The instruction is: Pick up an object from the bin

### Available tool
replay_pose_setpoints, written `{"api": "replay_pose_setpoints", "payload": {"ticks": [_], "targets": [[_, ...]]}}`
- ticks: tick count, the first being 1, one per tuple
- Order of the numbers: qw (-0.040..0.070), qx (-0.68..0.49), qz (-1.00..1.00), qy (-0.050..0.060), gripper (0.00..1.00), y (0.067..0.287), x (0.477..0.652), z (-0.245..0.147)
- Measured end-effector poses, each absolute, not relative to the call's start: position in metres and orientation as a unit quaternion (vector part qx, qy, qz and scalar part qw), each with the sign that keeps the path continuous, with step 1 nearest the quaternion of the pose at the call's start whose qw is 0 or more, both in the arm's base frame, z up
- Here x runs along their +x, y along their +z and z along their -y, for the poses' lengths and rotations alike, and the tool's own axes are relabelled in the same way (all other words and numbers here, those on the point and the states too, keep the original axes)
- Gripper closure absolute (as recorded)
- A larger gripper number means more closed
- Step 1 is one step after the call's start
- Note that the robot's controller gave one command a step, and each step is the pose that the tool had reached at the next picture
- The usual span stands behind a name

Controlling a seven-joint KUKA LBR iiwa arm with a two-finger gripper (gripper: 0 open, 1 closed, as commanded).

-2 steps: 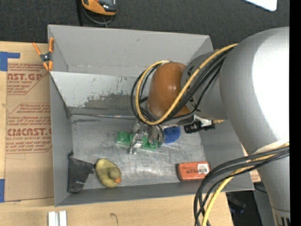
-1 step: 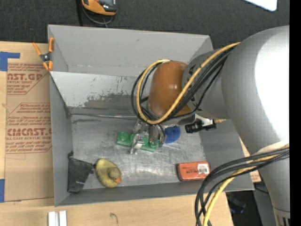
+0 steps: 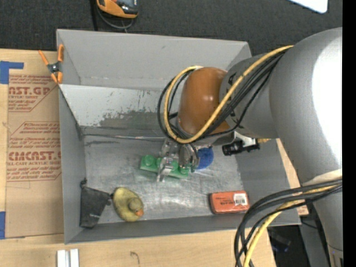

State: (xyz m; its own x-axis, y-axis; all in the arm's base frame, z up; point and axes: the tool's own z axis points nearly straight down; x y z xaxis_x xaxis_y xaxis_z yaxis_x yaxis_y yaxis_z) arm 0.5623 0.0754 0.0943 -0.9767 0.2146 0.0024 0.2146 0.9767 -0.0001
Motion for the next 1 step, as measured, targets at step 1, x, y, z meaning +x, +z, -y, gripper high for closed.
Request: {"api": "replay_pose_setpoints", "payload": {"ticks": [1], "targets": [[-0.001, -0.108, 0.994, -0.001, 1.0, 0.1134, 0.5642, -0.0758]]}}
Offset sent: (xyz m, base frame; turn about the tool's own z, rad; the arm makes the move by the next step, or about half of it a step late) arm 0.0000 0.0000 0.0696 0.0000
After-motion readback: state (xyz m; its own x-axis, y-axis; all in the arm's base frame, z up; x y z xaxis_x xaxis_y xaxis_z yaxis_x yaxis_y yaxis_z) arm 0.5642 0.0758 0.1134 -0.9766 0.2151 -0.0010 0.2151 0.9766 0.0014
